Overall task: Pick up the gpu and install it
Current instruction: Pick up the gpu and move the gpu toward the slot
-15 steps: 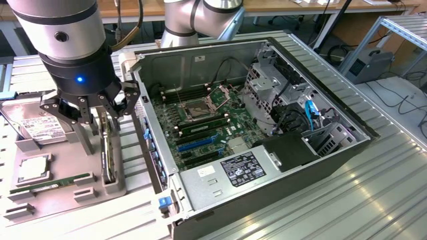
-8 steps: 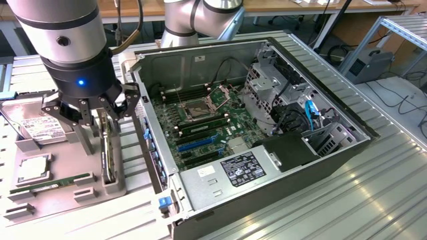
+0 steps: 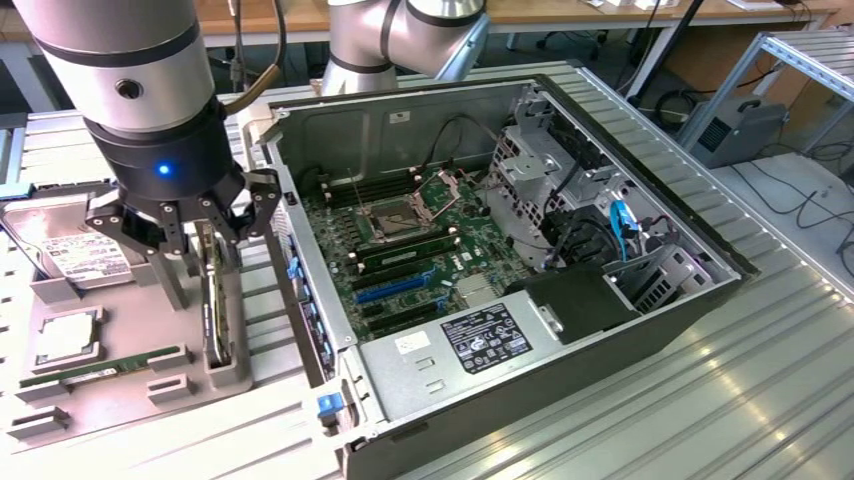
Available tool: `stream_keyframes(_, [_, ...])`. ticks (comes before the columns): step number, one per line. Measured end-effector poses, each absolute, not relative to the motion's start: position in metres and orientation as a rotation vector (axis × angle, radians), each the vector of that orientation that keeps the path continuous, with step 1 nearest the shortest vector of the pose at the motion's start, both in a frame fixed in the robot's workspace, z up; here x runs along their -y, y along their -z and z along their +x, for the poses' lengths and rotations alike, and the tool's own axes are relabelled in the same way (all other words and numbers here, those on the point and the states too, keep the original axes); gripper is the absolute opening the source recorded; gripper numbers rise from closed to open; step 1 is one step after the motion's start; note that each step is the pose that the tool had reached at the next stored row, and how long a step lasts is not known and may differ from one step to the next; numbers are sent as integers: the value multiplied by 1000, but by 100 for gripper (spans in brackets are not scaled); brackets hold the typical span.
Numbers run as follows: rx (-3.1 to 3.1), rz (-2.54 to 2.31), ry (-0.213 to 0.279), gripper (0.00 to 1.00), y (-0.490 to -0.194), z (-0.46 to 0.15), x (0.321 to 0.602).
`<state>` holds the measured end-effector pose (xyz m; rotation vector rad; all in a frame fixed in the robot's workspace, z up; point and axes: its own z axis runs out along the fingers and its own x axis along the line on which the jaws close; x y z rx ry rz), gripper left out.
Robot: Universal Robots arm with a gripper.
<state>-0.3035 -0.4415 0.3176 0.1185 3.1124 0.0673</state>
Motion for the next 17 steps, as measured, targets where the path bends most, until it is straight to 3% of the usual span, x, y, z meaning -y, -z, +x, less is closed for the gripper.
stream_keyframes(17, [-3112, 119, -67, 42, -310, -304, 442])
